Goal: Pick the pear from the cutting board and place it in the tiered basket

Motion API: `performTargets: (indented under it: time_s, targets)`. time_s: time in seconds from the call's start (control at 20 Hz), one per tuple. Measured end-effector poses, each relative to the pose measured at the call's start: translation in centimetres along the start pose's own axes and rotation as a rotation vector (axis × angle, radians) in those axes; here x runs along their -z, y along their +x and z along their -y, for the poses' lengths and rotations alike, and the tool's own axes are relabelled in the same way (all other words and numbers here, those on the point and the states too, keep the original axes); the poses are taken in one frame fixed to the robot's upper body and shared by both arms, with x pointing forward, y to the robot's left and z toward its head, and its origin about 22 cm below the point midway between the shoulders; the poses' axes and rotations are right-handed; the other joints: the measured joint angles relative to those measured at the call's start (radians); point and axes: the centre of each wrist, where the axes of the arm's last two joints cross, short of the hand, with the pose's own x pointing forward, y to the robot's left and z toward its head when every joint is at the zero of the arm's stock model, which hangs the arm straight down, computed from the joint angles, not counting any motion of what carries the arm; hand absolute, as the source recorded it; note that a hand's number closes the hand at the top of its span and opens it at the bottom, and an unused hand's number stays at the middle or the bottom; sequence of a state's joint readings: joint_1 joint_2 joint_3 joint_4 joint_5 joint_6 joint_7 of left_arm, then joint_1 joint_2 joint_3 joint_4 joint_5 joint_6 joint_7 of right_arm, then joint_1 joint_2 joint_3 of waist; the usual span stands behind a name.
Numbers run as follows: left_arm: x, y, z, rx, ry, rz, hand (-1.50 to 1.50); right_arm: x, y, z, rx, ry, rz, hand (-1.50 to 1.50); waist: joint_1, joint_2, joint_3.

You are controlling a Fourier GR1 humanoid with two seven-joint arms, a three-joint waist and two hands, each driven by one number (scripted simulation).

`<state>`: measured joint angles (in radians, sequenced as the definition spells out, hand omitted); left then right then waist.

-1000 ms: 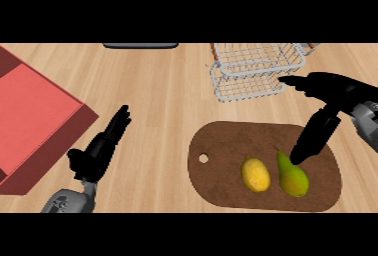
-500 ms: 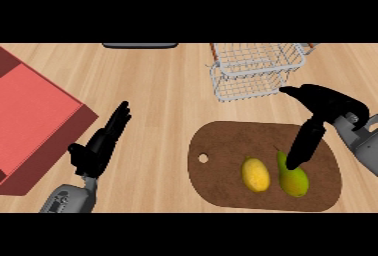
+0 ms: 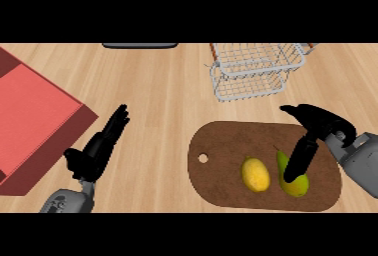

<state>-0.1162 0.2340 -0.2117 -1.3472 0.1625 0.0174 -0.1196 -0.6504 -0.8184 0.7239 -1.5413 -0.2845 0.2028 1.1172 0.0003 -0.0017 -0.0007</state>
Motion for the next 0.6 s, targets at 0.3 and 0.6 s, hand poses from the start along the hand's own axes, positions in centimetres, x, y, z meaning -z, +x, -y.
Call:
performTargets:
  time_s: [0.3,0.6]
  targets:
    - [0.0,0.6,-0.3,-0.001,0.002,-0.005,0.0,1.0,-1.1,-2.0,0.002,0.008,-0.052,-1.5,-0.001,-0.001,0.0]
    - [0.6,0.6,0.0,0.0,0.004,-0.005,0.0,2.1,-2.3,-4.0,0.009,0.029,-0.087,-1.5,-0.002,0.0,0.0]
